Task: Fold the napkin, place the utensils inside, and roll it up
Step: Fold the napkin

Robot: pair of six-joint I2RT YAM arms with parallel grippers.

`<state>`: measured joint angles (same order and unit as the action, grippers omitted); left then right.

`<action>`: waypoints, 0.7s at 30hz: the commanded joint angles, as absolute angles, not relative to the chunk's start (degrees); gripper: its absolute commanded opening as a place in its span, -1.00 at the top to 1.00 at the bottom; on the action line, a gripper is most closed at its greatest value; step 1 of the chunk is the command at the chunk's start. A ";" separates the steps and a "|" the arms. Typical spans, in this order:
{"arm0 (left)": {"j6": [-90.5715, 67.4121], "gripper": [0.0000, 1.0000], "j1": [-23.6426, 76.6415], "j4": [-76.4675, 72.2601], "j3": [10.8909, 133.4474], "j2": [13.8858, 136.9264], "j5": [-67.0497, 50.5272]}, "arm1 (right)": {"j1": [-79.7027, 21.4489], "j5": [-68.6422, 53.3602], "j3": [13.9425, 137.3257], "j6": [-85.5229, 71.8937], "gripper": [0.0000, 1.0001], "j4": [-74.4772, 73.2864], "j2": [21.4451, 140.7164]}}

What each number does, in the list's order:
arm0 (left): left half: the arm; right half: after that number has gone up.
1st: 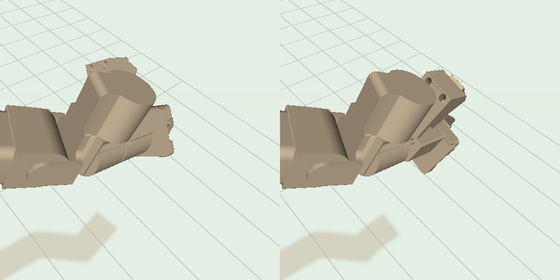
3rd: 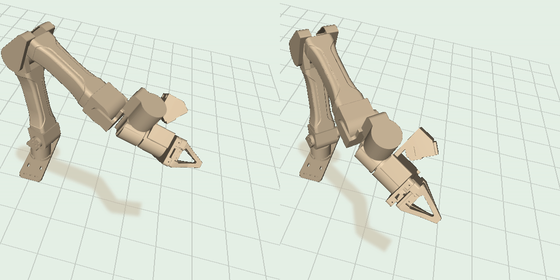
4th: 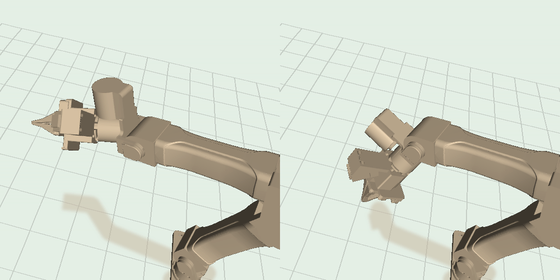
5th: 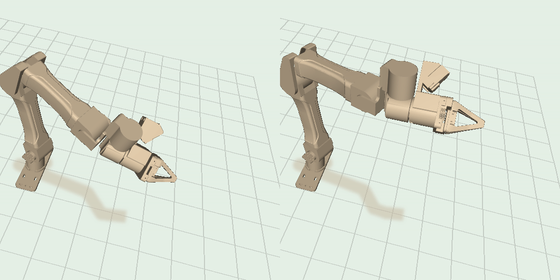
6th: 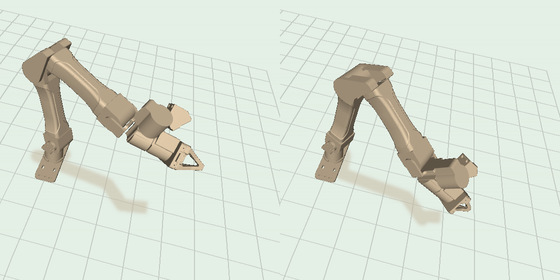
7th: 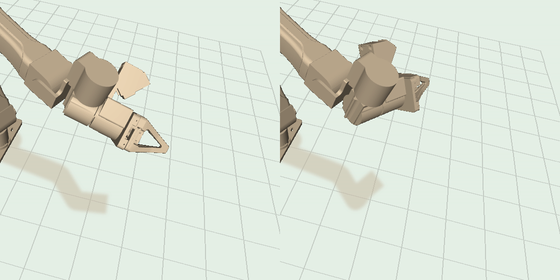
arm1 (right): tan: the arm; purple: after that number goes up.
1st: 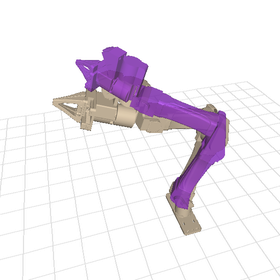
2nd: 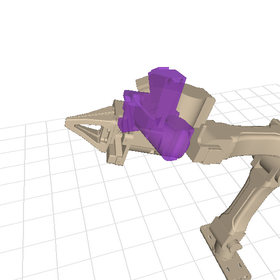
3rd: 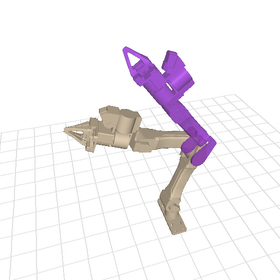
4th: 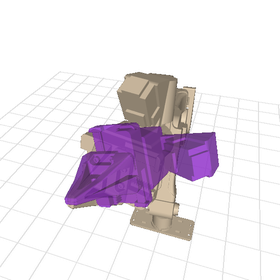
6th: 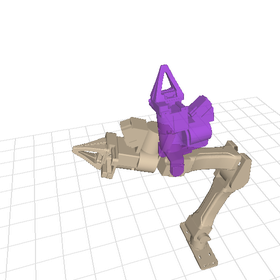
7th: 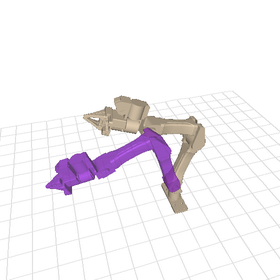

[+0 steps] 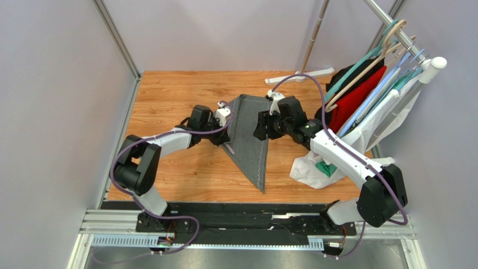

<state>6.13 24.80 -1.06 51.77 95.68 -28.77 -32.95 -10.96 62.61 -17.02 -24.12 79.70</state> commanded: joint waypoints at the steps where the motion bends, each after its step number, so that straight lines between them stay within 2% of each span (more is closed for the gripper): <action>1: 6.24 1.00 25.40 -2.11 51.33 93.25 -29.00 | -33.49 -10.46 62.05 -17.93 -0.17 -22.94 78.40; 13: 5.54 0.99 26.10 1.67 53.26 95.01 -27.77 | -33.92 -10.11 61.88 -17.93 -0.17 -22.94 78.31; 21: 4.13 0.57 26.63 2.99 52.74 94.05 -26.46 | -33.92 -10.02 61.61 -17.93 -0.17 -23.03 78.14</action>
<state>5.26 25.91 2.13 51.62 94.98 -26.81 -33.63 -10.94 62.26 -17.26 -24.08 79.70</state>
